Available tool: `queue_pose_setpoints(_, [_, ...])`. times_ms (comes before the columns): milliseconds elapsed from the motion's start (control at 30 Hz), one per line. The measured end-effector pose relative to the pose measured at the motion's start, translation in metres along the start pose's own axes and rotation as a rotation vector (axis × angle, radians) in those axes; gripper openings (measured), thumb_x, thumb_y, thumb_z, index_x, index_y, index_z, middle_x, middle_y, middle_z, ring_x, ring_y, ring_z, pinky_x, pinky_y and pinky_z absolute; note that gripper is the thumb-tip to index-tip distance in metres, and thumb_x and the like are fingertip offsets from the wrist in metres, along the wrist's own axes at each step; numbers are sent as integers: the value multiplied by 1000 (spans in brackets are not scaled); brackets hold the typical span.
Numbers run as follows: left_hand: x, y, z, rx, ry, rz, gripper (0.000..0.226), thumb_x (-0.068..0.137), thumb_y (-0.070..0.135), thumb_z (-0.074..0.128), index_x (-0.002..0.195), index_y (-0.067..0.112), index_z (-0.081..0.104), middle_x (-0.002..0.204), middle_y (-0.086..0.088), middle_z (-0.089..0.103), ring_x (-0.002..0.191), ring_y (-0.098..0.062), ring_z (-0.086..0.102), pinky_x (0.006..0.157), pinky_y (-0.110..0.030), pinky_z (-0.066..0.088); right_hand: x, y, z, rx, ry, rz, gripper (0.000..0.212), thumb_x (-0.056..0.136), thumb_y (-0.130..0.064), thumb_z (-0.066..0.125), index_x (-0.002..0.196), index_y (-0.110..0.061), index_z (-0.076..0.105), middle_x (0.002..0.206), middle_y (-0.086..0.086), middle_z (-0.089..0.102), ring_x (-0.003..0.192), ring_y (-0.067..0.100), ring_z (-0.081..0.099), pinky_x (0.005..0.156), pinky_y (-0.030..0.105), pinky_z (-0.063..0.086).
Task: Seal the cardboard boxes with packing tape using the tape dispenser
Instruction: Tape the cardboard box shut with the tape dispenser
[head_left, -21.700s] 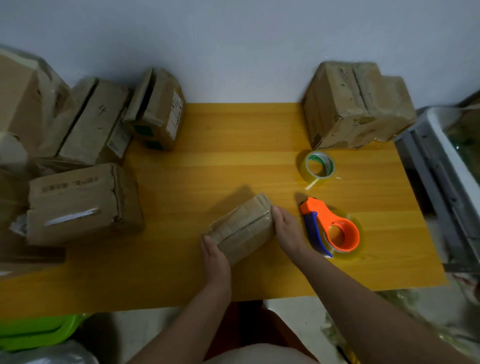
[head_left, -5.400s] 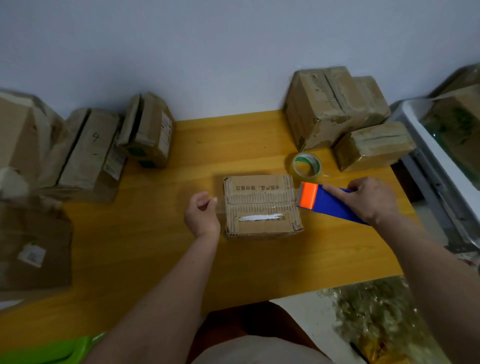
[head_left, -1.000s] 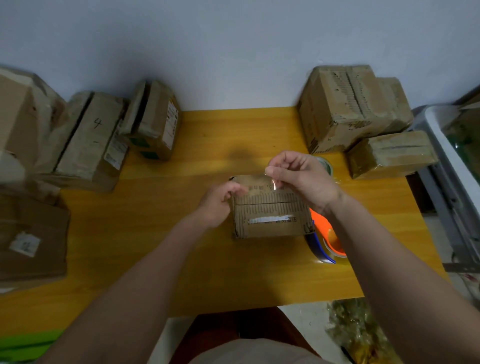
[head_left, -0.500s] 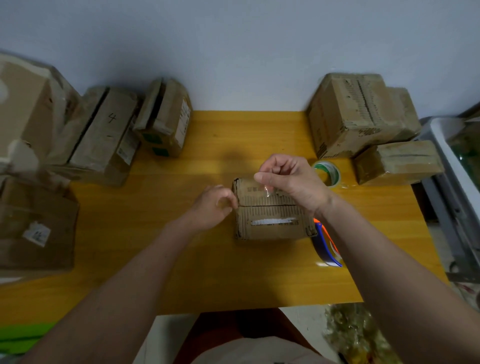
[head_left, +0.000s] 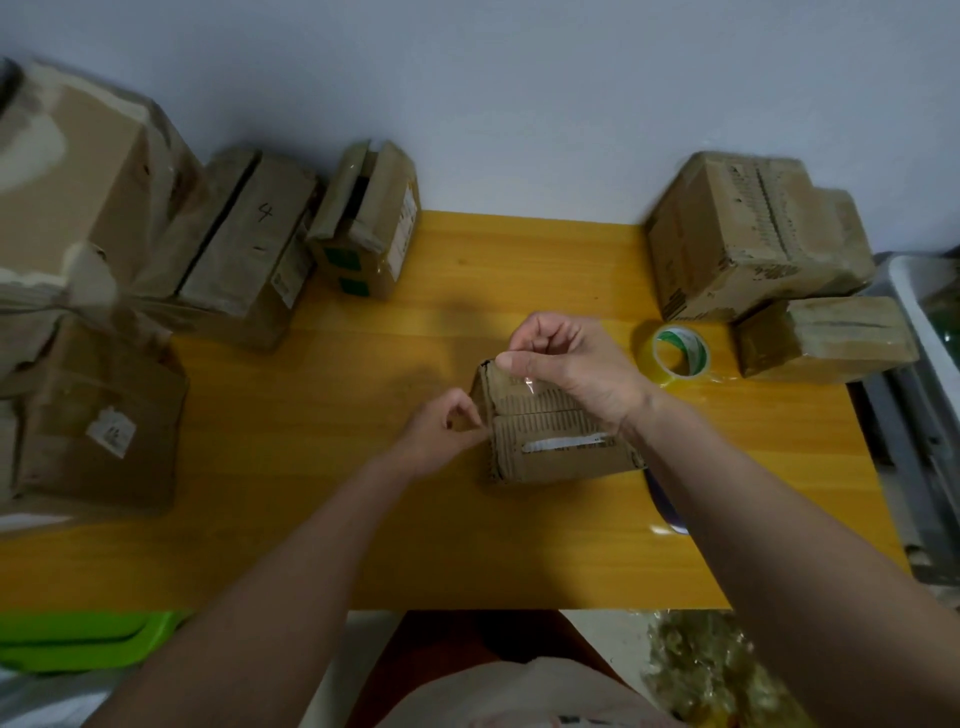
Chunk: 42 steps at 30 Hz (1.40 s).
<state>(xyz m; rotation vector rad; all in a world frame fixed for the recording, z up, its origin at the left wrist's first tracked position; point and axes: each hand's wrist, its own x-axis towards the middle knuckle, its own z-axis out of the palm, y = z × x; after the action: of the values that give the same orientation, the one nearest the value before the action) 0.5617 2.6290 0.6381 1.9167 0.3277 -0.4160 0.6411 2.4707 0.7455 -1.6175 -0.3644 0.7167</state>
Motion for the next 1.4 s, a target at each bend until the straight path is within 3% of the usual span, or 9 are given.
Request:
queue_pose_setpoints(100, [-5, -12, 0, -87, 59, 40, 36, 77, 7, 78, 71, 19, 45, 105, 7, 56, 103, -14, 53, 88, -35, 44, 2, 3, 4, 15, 14, 4, 12, 80, -7, 72, 74, -8, 62, 71, 18, 53, 63, 25, 44, 55, 29, 38])
queue_pose_setpoints(267, [-11, -15, -6, -217, 42, -27, 43, 73, -10, 75, 84, 23, 50, 77, 2, 66, 76, -17, 61, 76, -36, 51, 0, 4, 3, -15, 61, -5, 12, 81, -7, 73, 77, -3, 62, 74, 20, 53, 69, 29, 45, 58, 32, 38])
queue_pose_setpoints(467, [-25, 1, -35, -308, -128, -211, 74, 74, -9, 76, 128, 29, 41, 105, -12, 67, 85, -17, 67, 57, -21, 54, -12, 3, -7, -44, 220, -93, 12, 82, -2, 69, 80, 3, 58, 64, 13, 50, 55, 16, 46, 55, 22, 44])
queue_pose_setpoints(667, [-23, 9, -44, -218, -64, -270, 18, 79, 5, 76, 95, 9, 69, 93, -5, 69, 84, -15, 66, 77, -25, 56, -29, 14, -35, -59, 370, -136, 16, 82, -6, 70, 78, 1, 57, 66, 15, 52, 57, 14, 48, 59, 19, 45])
queue_pose_setpoints(767, [-23, 18, -42, -421, -52, -298, 15, 81, 5, 73, 94, 11, 68, 103, -6, 69, 102, -20, 64, 89, -31, 53, -38, 24, -51, -82, 509, -109, 16, 83, -7, 70, 73, -8, 57, 63, 4, 55, 58, 14, 50, 59, 21, 47])
queue_pose_setpoints(900, [-23, 36, -30, -723, -64, -331, 27, 82, -7, 66, 107, 5, 64, 105, -15, 67, 94, -23, 67, 83, -34, 57, -50, 40, -71, -115, 658, -48, 21, 86, -4, 67, 69, -11, 57, 62, 2, 57, 52, 4, 52, 56, 22, 47])
queue_pose_setpoints(1000, [-19, 47, -16, -800, 29, -396, 39, 79, -10, 67, 114, 4, 60, 103, -16, 68, 91, -24, 68, 76, -33, 58, -55, 53, -82, -139, 728, 39, 21, 87, -8, 66, 68, -11, 59, 51, -6, 58, 48, 4, 52, 56, 24, 48])
queue_pose_setpoints(1167, [-15, 56, 18, -761, 302, -502, 18, 82, -2, 68, 99, 3, 65, 100, -14, 69, 89, -21, 68, 80, -31, 57, -49, 80, -92, -233, 786, 212, 21, 91, -15, 63, 70, -15, 61, 64, 7, 62, 62, 20, 57, 66, 39, 49])
queue_pose_setpoints(1400, [-17, 57, 53, -424, 672, -283, 45, 93, 13, 60, 135, 25, 48, 97, 2, 61, 85, -10, 61, 67, -20, 48, -37, 101, -91, -559, 698, 228, 17, 97, -18, 53, 95, -9, 67, 75, 8, 67, 75, 28, 63, 71, 47, 51])
